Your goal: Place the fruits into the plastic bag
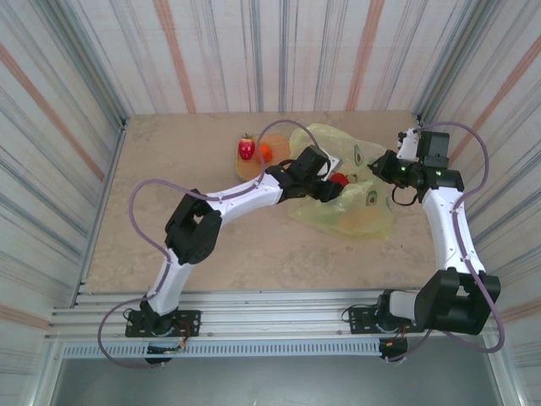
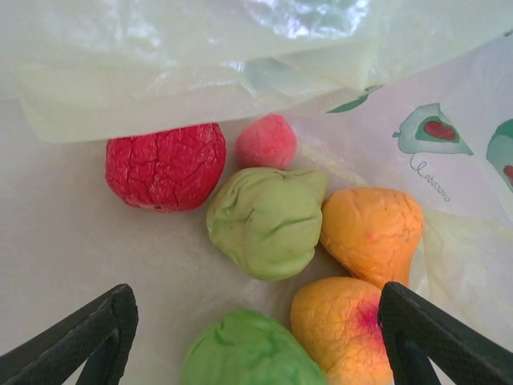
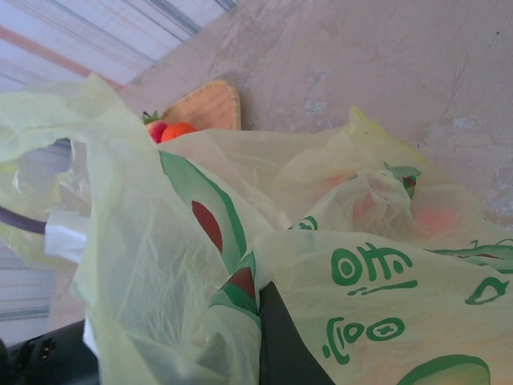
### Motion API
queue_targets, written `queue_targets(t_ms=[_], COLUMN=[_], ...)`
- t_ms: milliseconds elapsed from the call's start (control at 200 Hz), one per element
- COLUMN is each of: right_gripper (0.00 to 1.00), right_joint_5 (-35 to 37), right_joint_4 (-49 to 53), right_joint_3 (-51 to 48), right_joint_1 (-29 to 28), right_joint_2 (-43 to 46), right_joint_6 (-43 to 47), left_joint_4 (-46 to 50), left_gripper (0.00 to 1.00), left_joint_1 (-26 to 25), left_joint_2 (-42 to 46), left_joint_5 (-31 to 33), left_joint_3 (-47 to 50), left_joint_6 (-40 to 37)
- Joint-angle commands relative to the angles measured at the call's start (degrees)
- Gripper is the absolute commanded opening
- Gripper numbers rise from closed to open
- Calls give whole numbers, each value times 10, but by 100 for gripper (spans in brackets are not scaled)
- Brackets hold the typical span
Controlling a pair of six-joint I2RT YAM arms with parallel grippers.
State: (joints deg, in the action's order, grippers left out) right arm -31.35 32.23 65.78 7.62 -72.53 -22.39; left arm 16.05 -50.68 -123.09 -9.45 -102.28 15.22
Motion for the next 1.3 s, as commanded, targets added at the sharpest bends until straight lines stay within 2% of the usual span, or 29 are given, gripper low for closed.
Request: queue_targets(t_ms=[0, 421, 626, 701, 772, 877, 1097, 1298], right_gripper=[2, 1, 1, 1, 1, 2, 2, 2], right_joint_5=[-1, 2, 1, 1, -2, -5, -5, -7], right_joint_4=[7, 7, 6, 5, 3, 0, -2, -5], right_joint_3=[-8, -7, -9, -11, -12, -11, -11, -10], right_joint_1=[6, 11, 11, 11, 11, 9, 5, 1], right_joint_2=[-3, -8, -6, -5, -4, -2, -3, -9], right_joint_6=[4, 6, 7, 6, 4, 1, -1, -2], left_joint_4=[-6, -52, -106, -112, -98, -56, -22, 34], left_gripper=[81, 78, 78, 78, 78, 80, 80, 80], left_joint_1=[3, 14, 34, 53, 75, 125, 236, 271], left_joint_2=[74, 276, 361, 385, 397, 389, 303, 162], left_joint_5=[-9, -7, -49, -32, 15, 69, 81, 109], left_joint_3=[27, 219, 299, 317, 322, 307, 263, 141], left_joint_6=[-3, -2, -3, 4, 12, 35, 60, 30])
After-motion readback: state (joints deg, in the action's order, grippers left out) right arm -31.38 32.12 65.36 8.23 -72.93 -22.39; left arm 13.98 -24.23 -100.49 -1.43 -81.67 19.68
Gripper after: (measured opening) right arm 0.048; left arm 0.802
